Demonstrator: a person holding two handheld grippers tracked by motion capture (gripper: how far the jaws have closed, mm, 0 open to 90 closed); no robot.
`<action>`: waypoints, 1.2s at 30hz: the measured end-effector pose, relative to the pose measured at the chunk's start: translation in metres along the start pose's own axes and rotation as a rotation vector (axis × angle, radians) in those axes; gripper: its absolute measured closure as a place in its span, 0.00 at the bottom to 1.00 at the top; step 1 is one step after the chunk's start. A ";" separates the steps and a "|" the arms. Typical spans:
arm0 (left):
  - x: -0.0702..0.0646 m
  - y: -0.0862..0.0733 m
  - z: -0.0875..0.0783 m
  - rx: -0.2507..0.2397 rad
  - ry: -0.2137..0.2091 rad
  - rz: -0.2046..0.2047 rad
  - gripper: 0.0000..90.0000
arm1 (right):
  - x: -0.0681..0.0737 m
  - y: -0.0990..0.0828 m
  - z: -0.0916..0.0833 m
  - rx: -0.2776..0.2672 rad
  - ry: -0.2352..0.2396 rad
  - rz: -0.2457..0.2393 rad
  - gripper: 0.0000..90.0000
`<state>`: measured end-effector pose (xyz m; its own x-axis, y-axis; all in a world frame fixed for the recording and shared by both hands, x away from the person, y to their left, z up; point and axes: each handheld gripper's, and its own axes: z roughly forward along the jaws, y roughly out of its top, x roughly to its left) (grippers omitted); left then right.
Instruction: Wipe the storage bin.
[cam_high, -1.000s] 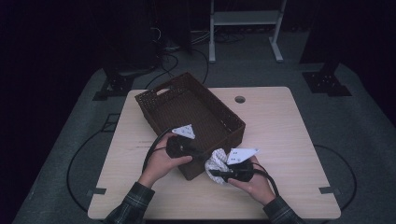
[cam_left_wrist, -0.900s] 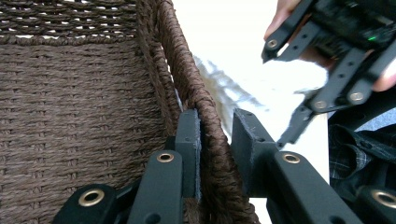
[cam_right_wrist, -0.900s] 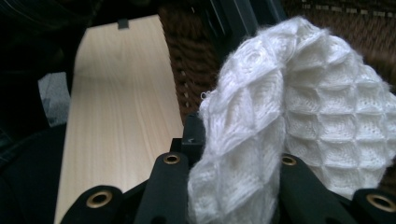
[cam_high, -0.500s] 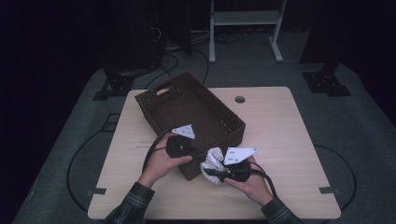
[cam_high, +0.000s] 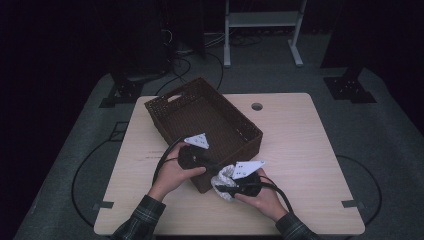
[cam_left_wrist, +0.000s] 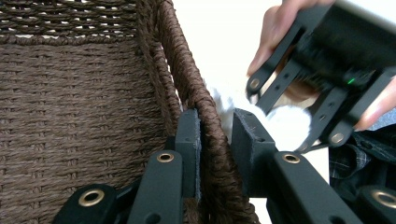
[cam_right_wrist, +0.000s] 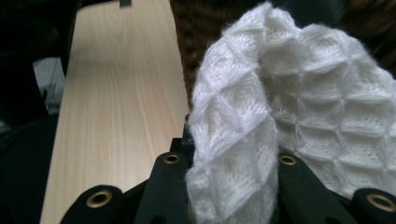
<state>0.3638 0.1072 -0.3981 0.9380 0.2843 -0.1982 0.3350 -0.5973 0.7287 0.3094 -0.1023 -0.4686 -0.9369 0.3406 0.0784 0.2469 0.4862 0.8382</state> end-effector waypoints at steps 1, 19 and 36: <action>0.000 0.000 0.000 0.000 0.000 0.001 0.80 | 0.000 -0.002 0.003 0.017 0.002 0.002 0.83; 0.000 0.000 0.000 0.001 0.000 -0.007 0.80 | 0.015 0.004 0.009 0.013 0.043 -0.030 0.83; 0.000 0.000 0.000 0.001 0.000 -0.004 0.80 | 0.036 0.029 -0.006 -0.107 0.083 -0.071 0.83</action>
<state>0.3637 0.1074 -0.3979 0.9366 0.2867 -0.2015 0.3392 -0.5971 0.7269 0.2816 -0.0811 -0.4387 -0.9695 0.2382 0.0576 0.1555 0.4163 0.8958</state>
